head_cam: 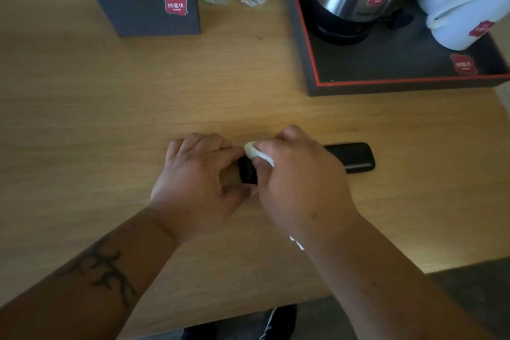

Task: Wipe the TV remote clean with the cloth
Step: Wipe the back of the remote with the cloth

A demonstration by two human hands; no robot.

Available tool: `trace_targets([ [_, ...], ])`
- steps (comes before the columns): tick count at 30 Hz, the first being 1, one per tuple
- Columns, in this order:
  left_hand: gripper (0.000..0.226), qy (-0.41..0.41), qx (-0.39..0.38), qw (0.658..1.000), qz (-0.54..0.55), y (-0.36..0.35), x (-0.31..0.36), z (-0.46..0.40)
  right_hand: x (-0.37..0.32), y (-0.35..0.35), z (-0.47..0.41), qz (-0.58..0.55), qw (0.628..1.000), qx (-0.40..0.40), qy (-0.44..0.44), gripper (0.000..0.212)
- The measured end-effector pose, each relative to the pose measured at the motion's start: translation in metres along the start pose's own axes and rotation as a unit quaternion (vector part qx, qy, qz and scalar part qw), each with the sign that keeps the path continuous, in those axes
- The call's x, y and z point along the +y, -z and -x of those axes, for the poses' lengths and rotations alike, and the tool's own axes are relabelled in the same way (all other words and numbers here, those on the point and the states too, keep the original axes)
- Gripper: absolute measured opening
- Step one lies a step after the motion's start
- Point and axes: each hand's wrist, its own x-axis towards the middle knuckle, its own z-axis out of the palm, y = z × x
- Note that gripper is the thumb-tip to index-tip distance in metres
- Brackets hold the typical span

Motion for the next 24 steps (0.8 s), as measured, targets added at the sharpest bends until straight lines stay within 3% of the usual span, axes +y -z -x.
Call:
trace_targets([
  [7, 0.071, 0.017, -0.060, 0.998, 0.024, 0.004, -0.003, -0.013, 0.014, 0.019, 0.018, -0.097, 0.982, -0.115, 0.114, 0.040],
  [9, 0.068, 0.030, -0.052, 0.997, 0.058, 0.006, -0.004, -0.012, 0.030, 0.030, 0.017, -0.106, 0.983, -0.097, 0.115, 0.045],
  [12, 0.056, 0.113, 0.027, 0.979, 0.166, 0.010, 0.001, 0.003, 0.074, 0.048, 0.012, -0.088, 0.995, 0.033, 0.046, 0.042],
  [15, 0.044, 0.119, 0.139, 0.970, 0.162, 0.014, 0.034, 0.026, 0.100, 0.039, 0.018, -0.009, 1.000, -0.010, 0.022, 0.057],
  [17, 0.061, 0.090, 0.105, 0.986, 0.097, 0.008, 0.067, 0.037, 0.104, 0.026, 0.025, 0.021, 0.997, -0.061, 0.038, 0.063],
  [20, 0.084, 0.045, -0.001, 0.999, -0.022, -0.023, 0.088, 0.040, 0.110, 0.011, 0.034, 0.008, 0.998, -0.046, 0.032, 0.063],
  [24, 0.068, -0.006, -0.057, 0.994, -0.097, -0.040, 0.074, 0.033, 0.120, -0.004, 0.040, -0.004, 0.999, -0.003, 0.034, 0.068],
])
